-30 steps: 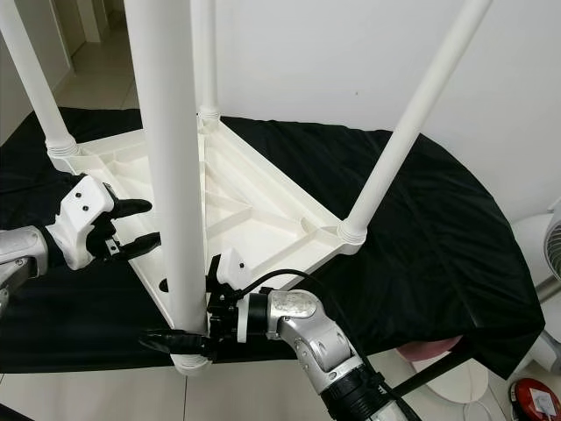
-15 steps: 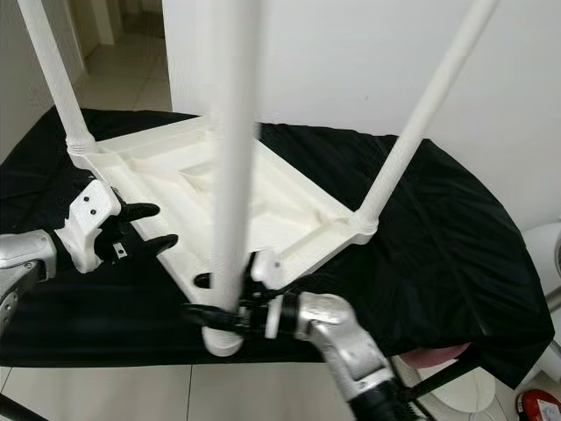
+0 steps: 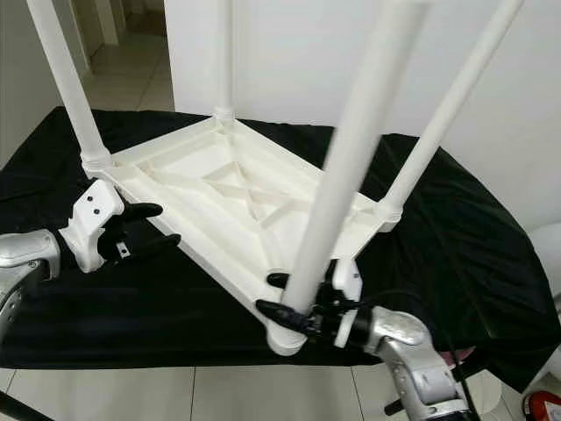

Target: Building children table

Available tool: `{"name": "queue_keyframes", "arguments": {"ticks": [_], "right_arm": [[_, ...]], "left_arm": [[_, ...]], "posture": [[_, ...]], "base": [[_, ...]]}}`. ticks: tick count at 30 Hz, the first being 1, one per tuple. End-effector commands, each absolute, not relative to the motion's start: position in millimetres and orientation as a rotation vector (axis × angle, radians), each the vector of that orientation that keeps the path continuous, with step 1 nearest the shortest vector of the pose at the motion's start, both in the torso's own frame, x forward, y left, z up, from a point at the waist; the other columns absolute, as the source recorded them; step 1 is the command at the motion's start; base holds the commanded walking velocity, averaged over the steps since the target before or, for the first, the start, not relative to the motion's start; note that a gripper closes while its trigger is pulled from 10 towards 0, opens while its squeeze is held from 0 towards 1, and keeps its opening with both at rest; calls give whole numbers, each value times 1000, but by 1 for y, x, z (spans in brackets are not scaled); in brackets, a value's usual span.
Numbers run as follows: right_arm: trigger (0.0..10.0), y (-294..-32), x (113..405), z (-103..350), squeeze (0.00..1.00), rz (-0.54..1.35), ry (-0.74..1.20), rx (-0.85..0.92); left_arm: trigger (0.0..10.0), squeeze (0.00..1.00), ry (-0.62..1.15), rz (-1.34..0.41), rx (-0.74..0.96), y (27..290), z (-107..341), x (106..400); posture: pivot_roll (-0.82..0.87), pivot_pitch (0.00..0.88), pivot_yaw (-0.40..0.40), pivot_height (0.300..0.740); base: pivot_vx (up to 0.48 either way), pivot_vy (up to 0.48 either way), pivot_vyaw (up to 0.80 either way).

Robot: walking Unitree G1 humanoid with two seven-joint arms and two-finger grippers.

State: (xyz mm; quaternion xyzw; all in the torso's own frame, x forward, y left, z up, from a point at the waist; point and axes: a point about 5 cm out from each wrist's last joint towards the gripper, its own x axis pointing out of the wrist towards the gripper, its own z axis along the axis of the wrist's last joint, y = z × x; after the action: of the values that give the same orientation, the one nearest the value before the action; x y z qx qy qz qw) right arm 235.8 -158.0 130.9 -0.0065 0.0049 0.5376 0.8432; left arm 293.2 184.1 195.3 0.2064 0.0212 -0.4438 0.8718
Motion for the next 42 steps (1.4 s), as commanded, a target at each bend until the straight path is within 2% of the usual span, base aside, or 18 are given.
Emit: {"name": "queue_keyframes", "arguments": {"ticks": [1,2,6,7,8,9,12,13,14,15,28,42], "right_arm": [[7412,-185,233,109,0,1003,174,-83],[10000,-190,231,104,0,972,197,-89],[10000,-189,225,97,0,972,233,-88],[10000,-187,223,94,553,979,247,-74],[10000,-187,223,94,553,979,247,-74],[10000,-182,220,94,1000,998,239,-62],[10000,-179,219,95,1000,1001,221,-67],[10000,-178,219,95,706,1002,213,-72],[10000,-178,219,95,706,1002,213,-72],[10000,-177,219,94,0,996,208,-74],[10000,-167,215,103,0,929,53,-24],[10000,-155,200,101,0,969,33,-13]], "left_arm": [[10000,0,52,-947,442,181,193,294],[10000,0,51,-952,442,180,194,295],[10000,0,51,-959,445,180,194,297],[10000,0,51,-961,446,179,194,298],[10000,0,51,-961,446,179,194,298],[10000,0,50,-966,450,179,195,299],[10000,0,51,-969,452,179,195,299],[10000,0,53,-972,453,179,195,300],[10000,0,53,-972,453,179,195,300],[10000,0,55,-975,455,178,194,300],[10000,0,96,-1065,518,166,187,313],[10000,0,157,-1285,649,127,167,332]], "posture": [[2,0,-84,740],[-1,0,-77,740],[-2,0,-75,740],[-1,0,-72,740],[-1,0,-72,740],[-2,0,-67,740],[-2,0,-67,740],[-2,0,-63,740],[-2,0,-63,740],[-2,0,-63,740],[-1,0,-60,740],[-19,0,-40,740]], "base": [[0,0,0],[0,0,0],[0,0,0],[0,0,0],[0,0,0],[0,0,0],[0,0,0],[0,0,0],[0,0,0],[0,0,0],[0,0,0],[0,0,0]]}}
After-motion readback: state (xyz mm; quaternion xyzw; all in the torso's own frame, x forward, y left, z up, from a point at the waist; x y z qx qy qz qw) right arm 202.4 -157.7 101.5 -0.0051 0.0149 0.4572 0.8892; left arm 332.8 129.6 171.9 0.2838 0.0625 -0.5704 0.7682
